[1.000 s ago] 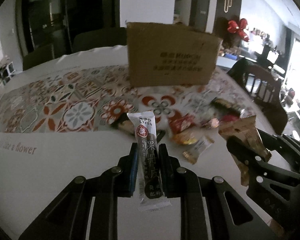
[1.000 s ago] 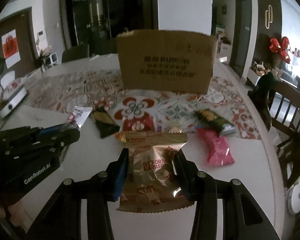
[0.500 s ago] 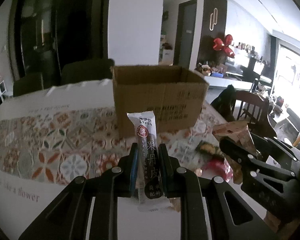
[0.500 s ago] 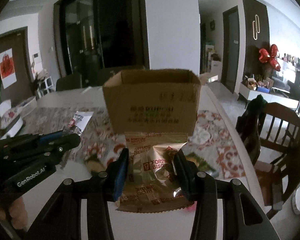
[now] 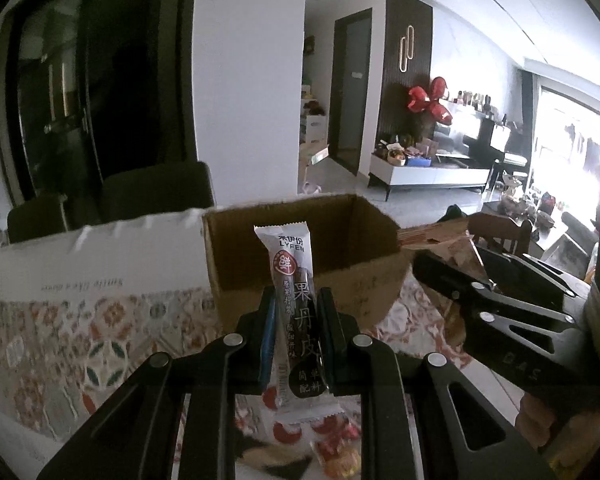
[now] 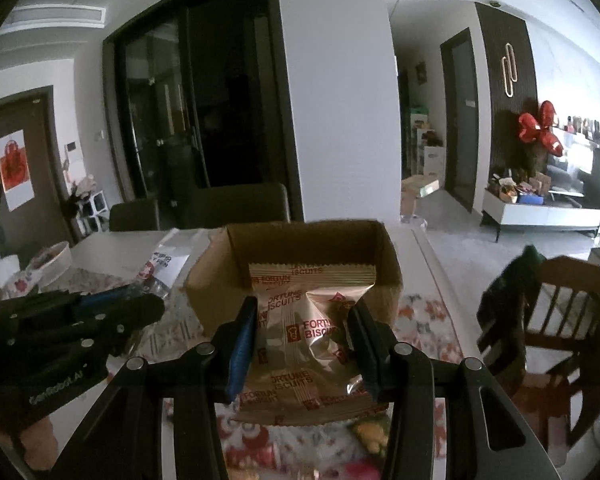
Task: Organize snacks
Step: 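Lift and carry the snack bar and biscuit packet over the cardboard box with both tools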
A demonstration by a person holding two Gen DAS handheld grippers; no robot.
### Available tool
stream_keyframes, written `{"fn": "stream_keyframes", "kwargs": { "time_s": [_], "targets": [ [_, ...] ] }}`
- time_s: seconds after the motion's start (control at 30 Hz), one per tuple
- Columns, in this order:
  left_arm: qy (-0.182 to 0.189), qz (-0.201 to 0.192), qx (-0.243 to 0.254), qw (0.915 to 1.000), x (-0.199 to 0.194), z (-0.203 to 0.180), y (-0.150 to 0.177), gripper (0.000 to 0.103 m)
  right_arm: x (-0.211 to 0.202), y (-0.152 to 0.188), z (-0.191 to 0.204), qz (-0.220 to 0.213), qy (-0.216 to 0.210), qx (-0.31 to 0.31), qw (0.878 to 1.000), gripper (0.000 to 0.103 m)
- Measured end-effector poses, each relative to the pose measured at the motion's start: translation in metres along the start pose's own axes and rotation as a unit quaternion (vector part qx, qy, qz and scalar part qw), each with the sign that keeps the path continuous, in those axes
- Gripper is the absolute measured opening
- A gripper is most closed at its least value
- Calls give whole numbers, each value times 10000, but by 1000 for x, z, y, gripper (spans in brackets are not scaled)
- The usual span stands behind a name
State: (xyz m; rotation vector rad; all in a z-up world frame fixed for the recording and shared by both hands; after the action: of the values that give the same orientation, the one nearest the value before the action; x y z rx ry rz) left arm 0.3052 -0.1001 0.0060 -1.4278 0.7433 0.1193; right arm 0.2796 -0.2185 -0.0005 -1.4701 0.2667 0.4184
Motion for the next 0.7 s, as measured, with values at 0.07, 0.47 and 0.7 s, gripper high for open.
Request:
{"fn": "stream_keyframes", "kwargs": {
  "time_s": [0.07,0.47,0.7],
  "targets": [
    [15,15,27,10000,7,1,-13,20,9,-8,-2,36,-32,10,10000,46],
    [260,340,-108,9990,63,10,-58,20,76,-50,-19,472,-204,106,9986,46],
    [284,704,-248,9968,107,17,-61,21,116,-46,-32,877,-224,341,9953,46]
  ]
}}
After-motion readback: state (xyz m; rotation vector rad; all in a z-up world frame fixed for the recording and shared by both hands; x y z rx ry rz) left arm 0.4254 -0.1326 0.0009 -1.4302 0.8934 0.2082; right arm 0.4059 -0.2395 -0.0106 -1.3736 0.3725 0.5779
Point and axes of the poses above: each gripper's, at about its wrist camera, not at the fingertips, and x roughly the way its jaws point, z to its left, y to its underside, the point moved 8 cm from there along x, roughly the way its jaws point, and after that the axes turned 2 degrees about -z, right-handed, at the moved point
